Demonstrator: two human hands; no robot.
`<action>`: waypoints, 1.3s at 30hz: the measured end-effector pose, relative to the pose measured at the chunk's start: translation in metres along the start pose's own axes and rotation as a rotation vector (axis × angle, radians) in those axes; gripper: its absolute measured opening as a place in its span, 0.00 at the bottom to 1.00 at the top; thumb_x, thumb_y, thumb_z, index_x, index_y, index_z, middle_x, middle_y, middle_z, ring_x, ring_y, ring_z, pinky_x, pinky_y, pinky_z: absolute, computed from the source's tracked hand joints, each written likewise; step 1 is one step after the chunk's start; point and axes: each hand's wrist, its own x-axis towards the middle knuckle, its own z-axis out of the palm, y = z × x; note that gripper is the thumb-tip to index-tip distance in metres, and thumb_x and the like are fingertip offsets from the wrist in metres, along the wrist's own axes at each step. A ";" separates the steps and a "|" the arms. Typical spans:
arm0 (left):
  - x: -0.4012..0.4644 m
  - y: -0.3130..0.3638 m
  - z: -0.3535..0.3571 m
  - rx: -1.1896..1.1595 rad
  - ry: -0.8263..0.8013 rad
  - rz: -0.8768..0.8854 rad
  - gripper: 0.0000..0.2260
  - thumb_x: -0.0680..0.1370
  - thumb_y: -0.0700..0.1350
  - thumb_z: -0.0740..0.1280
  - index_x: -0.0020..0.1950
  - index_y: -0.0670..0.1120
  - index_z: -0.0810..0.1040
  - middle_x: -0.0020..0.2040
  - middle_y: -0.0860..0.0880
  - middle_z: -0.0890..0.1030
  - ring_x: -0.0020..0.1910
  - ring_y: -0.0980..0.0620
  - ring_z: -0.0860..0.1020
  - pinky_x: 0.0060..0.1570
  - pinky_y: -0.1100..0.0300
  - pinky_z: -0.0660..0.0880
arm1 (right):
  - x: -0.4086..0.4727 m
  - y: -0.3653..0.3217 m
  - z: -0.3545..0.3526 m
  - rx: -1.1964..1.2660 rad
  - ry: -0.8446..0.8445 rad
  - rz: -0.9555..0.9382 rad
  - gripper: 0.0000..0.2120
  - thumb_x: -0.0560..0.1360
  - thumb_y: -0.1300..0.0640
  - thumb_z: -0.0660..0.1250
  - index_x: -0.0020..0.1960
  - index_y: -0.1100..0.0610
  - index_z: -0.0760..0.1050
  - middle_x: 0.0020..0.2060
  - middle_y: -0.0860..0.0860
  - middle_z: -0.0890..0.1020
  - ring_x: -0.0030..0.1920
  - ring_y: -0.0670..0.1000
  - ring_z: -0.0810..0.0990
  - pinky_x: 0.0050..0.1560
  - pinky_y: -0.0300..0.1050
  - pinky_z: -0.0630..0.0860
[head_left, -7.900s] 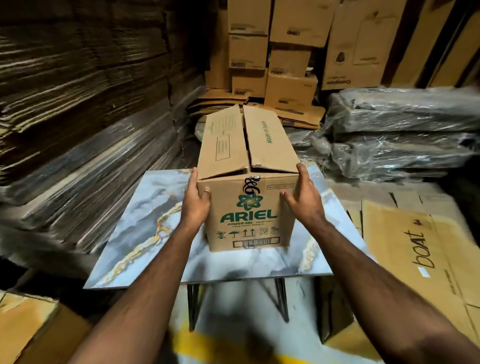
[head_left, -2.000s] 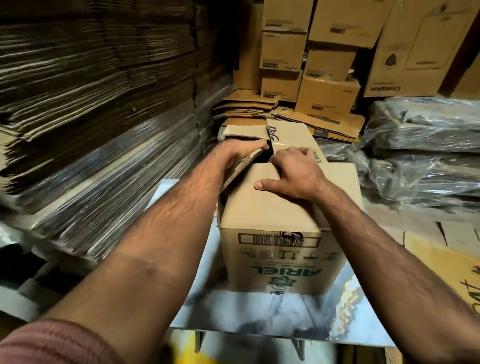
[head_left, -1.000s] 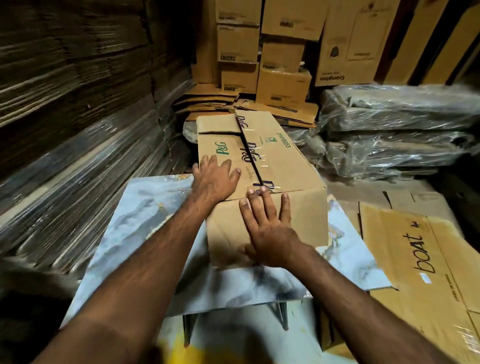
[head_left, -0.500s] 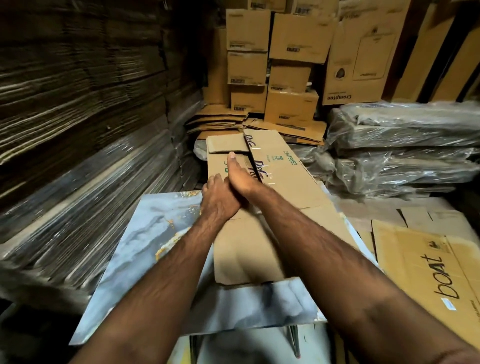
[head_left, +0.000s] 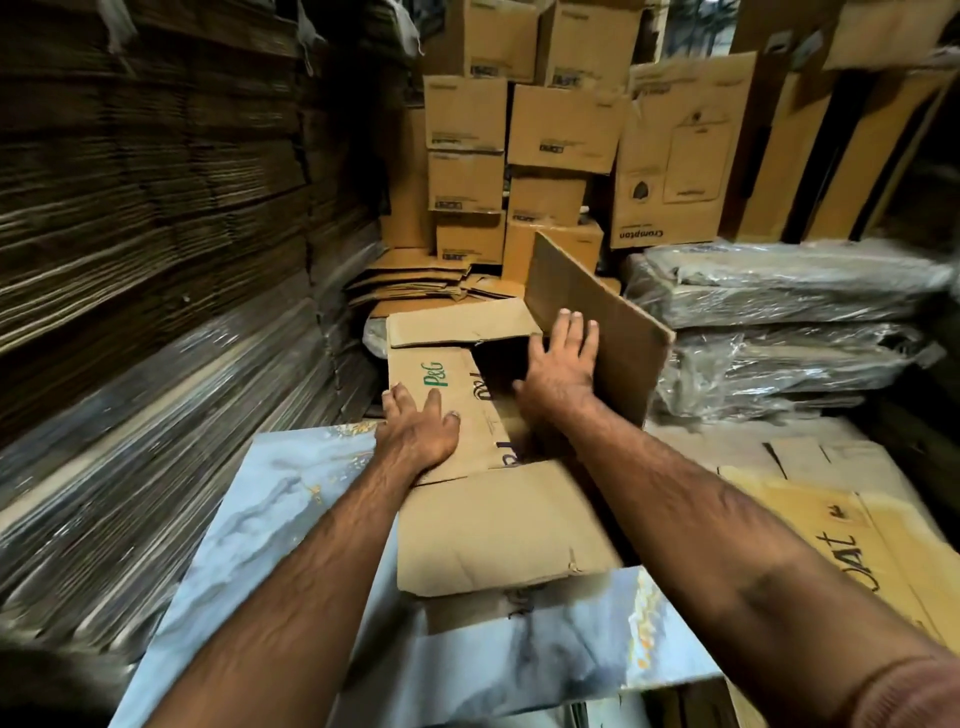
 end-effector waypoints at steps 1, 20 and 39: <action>0.001 0.003 -0.002 -0.002 -0.025 -0.017 0.27 0.83 0.59 0.50 0.81 0.52 0.51 0.79 0.38 0.38 0.78 0.39 0.38 0.75 0.43 0.49 | 0.003 0.018 0.010 -0.007 -0.030 0.040 0.40 0.77 0.38 0.61 0.80 0.54 0.50 0.78 0.65 0.42 0.78 0.67 0.40 0.74 0.68 0.37; 0.081 0.020 -0.022 -0.293 0.035 -0.329 0.39 0.74 0.63 0.67 0.75 0.44 0.56 0.71 0.40 0.64 0.69 0.40 0.68 0.62 0.48 0.69 | 0.053 0.043 0.057 -0.231 -0.162 -0.338 0.39 0.80 0.46 0.60 0.81 0.53 0.40 0.80 0.58 0.42 0.80 0.58 0.42 0.72 0.67 0.32; 0.144 -0.009 0.002 -0.219 0.243 -0.408 0.18 0.83 0.51 0.52 0.64 0.40 0.69 0.62 0.37 0.77 0.58 0.38 0.76 0.50 0.52 0.69 | 0.175 -0.017 0.099 -0.094 -0.005 -0.431 0.43 0.78 0.47 0.63 0.80 0.49 0.36 0.80 0.56 0.44 0.79 0.62 0.42 0.76 0.66 0.41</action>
